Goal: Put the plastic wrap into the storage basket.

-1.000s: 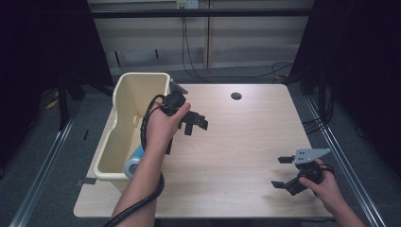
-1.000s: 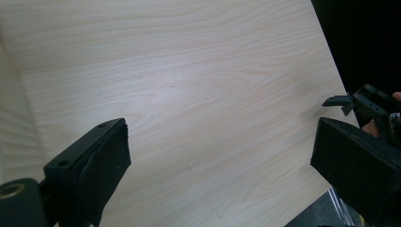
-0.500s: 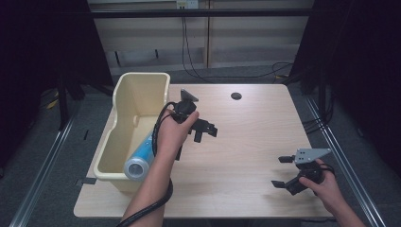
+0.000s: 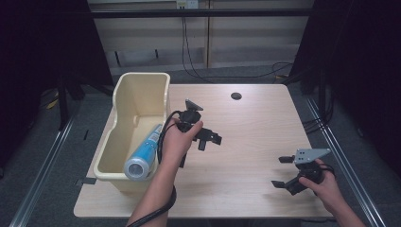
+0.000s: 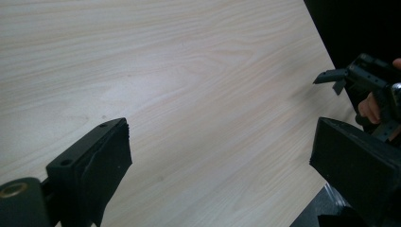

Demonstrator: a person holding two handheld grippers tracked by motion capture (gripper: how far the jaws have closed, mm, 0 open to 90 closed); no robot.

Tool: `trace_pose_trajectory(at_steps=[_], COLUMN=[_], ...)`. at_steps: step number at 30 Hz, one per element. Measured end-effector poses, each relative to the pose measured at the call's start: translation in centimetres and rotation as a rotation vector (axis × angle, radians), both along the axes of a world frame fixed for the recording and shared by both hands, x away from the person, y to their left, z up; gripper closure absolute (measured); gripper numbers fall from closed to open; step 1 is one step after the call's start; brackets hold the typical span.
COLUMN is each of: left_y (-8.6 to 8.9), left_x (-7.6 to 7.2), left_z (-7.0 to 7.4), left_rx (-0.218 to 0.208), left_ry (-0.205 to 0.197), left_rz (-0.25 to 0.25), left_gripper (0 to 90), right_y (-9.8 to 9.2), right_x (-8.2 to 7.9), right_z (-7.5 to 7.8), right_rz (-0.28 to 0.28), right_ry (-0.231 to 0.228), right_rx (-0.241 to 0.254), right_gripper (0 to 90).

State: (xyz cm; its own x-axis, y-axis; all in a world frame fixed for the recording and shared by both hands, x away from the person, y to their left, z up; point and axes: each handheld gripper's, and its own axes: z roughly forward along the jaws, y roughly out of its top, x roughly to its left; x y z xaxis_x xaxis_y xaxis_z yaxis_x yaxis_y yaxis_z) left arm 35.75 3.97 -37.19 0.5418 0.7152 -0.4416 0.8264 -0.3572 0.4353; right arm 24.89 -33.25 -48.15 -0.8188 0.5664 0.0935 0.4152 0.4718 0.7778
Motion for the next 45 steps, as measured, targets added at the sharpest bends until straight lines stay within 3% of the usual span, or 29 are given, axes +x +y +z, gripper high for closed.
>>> trace_pose_trajectory(at_steps=[6, 20, 25, 29, 31, 35, 45], left_y=[-0.2, -0.4, -0.5, -0.5, -0.6, -0.5, -0.7], left_x=[-0.3, -1.2, -1.5, -1.7, -2.0, -2.2, -2.9], left_z=[-1.1, -3.5, -4.2, -4.6, -4.9, -5.5, -7.0], left_rx=[-0.006, 0.014, -0.012, -0.002, -0.019, 0.004, -0.022], left_ry=[0.001, -0.012, -0.003, -0.012, -0.016, -0.022, -0.018], left_rz=[0.005, -0.040, -0.048, -0.058, -0.042, -0.062, -0.097], left_gripper=[5.5, 5.6, 5.6, 5.7, 5.5, 5.5, 5.5], right_y=[0.0, -0.1, -0.1, -0.1, -0.2, -0.2, -0.4], right_x=[0.0, 0.1, 0.1, 0.1, 0.1, 0.2, 0.4], right_z=[0.0, -0.2, -0.3, -0.3, -0.4, -0.5, -0.7], right_rz=[-0.004, -0.009, -0.012, -0.013, -0.018, -0.025, -0.034], right_ry=[-0.001, -0.002, -0.001, 0.000, 0.002, 0.004, 0.002], right_rx=[-0.003, -0.011, -0.015, -0.016, -0.017, -0.022, -0.030], right_gripper=[2.4, 2.4, 2.4, 2.4, 2.4, 2.4, 2.4])
